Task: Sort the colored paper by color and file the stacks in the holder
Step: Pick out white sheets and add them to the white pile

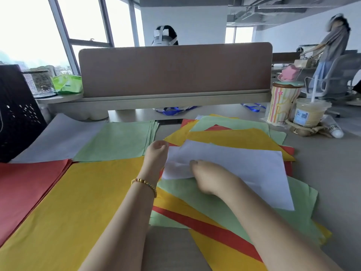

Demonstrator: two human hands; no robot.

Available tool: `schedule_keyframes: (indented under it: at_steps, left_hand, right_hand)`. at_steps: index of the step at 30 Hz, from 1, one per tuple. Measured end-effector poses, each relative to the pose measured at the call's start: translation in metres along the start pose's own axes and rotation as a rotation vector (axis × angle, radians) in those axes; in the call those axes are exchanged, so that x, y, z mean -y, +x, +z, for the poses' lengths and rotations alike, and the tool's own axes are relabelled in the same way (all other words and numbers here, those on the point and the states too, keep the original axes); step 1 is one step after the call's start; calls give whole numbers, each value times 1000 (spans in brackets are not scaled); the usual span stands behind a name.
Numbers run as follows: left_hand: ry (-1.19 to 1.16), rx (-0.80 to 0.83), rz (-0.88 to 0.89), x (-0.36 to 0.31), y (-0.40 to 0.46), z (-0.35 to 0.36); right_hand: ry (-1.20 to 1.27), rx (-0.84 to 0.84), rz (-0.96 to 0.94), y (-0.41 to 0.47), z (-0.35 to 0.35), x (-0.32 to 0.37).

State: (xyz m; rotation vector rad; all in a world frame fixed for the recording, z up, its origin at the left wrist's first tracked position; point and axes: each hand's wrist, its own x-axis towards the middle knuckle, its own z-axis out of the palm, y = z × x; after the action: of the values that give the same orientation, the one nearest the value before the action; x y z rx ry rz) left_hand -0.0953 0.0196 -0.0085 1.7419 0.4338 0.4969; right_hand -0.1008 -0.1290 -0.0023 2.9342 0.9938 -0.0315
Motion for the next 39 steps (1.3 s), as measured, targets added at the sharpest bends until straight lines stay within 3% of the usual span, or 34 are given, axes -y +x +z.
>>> schedule_keyframes:
  at_steps: [5,7,9,11,15,19,24,28,30,36,39]
  left_hand:
    - [6,-57,-27,5,2,1]
    - [-10,-45,-30,5,5,3]
    - [-192,20,-157,6,8,3]
    - [-476,163,-332,6,5,-2]
    - [-817,327,-403,7,-1,-10]
    - [-820,326,-438,11,2,-10]
    - [-764,324,-492,9,-1,-20]
    - [-201,203,-371,9,-3,-10]
    - [-40,156,-223,8,-7,0]
    - [-259,-39,-103,-8,-5,9]
    - [-261,-97,-31,-28,11,-21]
  right_hand:
    - [-33,-354,126,12,7,-36]
    - [11,-567,174,18,9,-45]
    - [81,-796,147,22,10,-49]
    - [191,-896,37,22,9,-47]
    - [513,-780,-37,23,14,-43]
    - [1283,-538,136,20,13,-48]
    - [1667,-415,79,14,11,-50]
    - [1506,-505,238,22,19,-60]
    - [1647,-498,371,26,18,-63]
    - [1892,-491,484,33,4,-55]
    - [1964,-382,439,40,-5,-51]
